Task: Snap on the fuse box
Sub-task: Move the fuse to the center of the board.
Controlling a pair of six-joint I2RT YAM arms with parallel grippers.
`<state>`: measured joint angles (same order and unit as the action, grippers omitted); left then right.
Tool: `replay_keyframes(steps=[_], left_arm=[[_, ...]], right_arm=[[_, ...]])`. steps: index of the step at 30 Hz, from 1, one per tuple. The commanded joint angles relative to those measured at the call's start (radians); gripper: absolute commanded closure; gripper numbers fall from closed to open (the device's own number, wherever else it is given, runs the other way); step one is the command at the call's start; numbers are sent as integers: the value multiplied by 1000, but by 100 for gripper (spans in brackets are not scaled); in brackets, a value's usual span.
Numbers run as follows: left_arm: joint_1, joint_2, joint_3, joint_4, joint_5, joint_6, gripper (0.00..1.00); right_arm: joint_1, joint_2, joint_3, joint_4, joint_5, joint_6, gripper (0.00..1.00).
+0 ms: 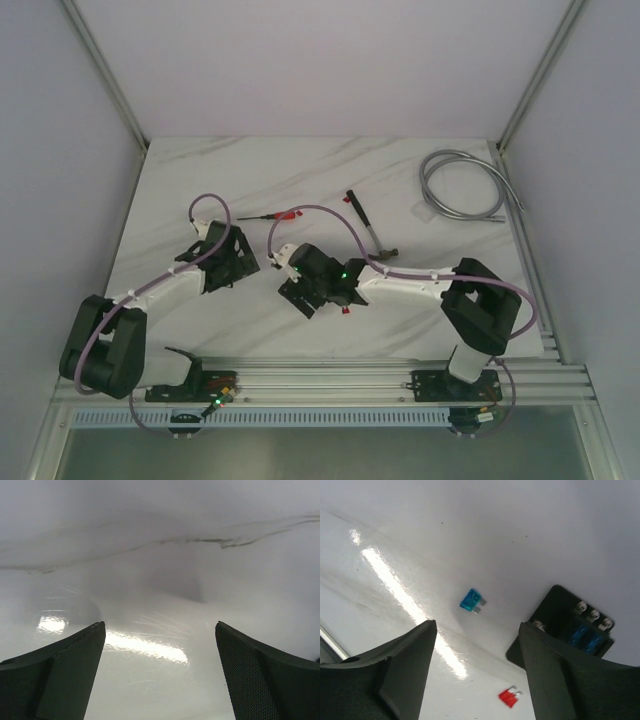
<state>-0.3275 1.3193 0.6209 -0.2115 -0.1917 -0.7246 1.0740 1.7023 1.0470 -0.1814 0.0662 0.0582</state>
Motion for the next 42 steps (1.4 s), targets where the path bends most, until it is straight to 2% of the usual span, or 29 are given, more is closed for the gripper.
replay_keyframes(steps=[1,5,11,16,22,29,42], left_arm=[[-2,45,55,-75,-94,-7,0],[-3,102,83,-95,-113,-9,0],[-3,162,97,-101,-133,-9,0],[-4,181,103,-100,-134,-7,0],[-4,192,107,-101,-117,-5,0],[-4,182,103,-101,-113,-3,0],[-9,180,104,-98,-103,-1,0]], right_arm=[[-27,11,-14,57,-86,-229,23],[-45,56,13,59,-137,-316,17],[-46,107,50,39,-182,-381,16],[-46,148,77,40,-154,-374,20],[-50,186,83,42,-78,-334,39],[-78,183,74,37,-24,-225,41],[-79,116,35,-46,18,-130,41]])
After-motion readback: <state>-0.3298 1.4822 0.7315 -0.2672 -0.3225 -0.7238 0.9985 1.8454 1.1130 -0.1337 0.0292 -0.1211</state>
